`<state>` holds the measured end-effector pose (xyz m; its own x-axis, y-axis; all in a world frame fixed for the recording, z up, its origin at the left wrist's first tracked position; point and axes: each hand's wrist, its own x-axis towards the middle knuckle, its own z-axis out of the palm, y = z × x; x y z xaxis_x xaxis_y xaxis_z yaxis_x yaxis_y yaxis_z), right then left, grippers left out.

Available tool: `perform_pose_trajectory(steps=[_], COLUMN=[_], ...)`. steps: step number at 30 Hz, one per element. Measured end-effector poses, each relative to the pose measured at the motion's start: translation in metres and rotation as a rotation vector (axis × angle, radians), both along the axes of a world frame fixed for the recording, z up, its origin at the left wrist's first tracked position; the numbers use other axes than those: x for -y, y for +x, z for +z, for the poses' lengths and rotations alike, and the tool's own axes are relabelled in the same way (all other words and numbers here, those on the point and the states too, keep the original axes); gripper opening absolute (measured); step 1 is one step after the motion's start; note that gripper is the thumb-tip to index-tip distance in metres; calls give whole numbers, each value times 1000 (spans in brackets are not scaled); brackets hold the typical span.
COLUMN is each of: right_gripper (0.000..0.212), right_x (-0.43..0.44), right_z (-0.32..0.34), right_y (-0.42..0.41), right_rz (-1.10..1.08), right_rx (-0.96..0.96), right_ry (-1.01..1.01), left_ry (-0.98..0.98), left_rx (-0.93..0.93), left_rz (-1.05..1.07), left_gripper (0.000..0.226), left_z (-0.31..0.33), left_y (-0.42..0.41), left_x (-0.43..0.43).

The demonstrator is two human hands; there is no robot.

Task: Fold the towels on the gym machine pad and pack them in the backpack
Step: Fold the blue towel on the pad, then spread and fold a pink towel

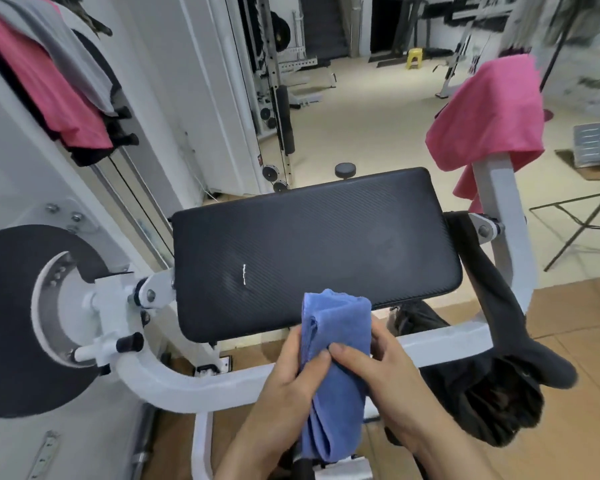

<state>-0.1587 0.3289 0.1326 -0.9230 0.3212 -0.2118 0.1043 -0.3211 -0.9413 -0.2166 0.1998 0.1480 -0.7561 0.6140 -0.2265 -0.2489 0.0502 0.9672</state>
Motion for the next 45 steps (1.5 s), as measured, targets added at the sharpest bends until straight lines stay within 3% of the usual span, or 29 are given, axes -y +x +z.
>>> perform_pose_trajectory(steps=[2,5,6,7,11,13,15,18,21,26,29,34,37,40,42,45], right_gripper=[45,34,31,28,22,22,25,54,75,60,41,35,32,34,28,41], right_x=[19,41,46,50,54,46,33,5,-30,-117,-186,-254,-275,-287,-290,-296], right_z=[8,21,26,31,52,60,60,54,47,36,25,-6,-27,-57,-79,-110], right_y=[13,35,42,50,79,91,103,123,147,193,227,278,301,309,306,292], right_rz=[-59,-150,-163,-164,-78,-19,-15,42,101,-211,-378,-362,-233,-82,-21,-76], right_rx=[-4,2,5,2,-24,-12,23,80,48,65,31,116,227,379,424,379], right_ry=[34,91,116,140,179,200,234,117,14,-7,-158,-348,-157,141,290,565], left_ry=[-19,-209,-236,-205,110,163,153,123,147,213,213,65,-170,-439,-514,-617], left_rx=[-198,-661,-730,-702,-146,-139,-250,-373,-339,46,300,419,317,136,64,11], left_rz=[10,104,152,173,-83,-112,-40,133,262,206,-40,-169,-75,-12,-52,-160], left_gripper=[33,25,28,36,78,73,56,29,20,17,45,55,56,41,40,37], left_z=[3,4,6,8,16,22,28,32,30,16,-4,-53,-96,-135,-153,-184], left_y=[10,23,27,30,43,50,60,75,89,118,143,194,208,213,208,189], left_x=[17,35,39,41,38,30,15,-16,-56,-135,-173,-232,-252,-270,-281,-296])
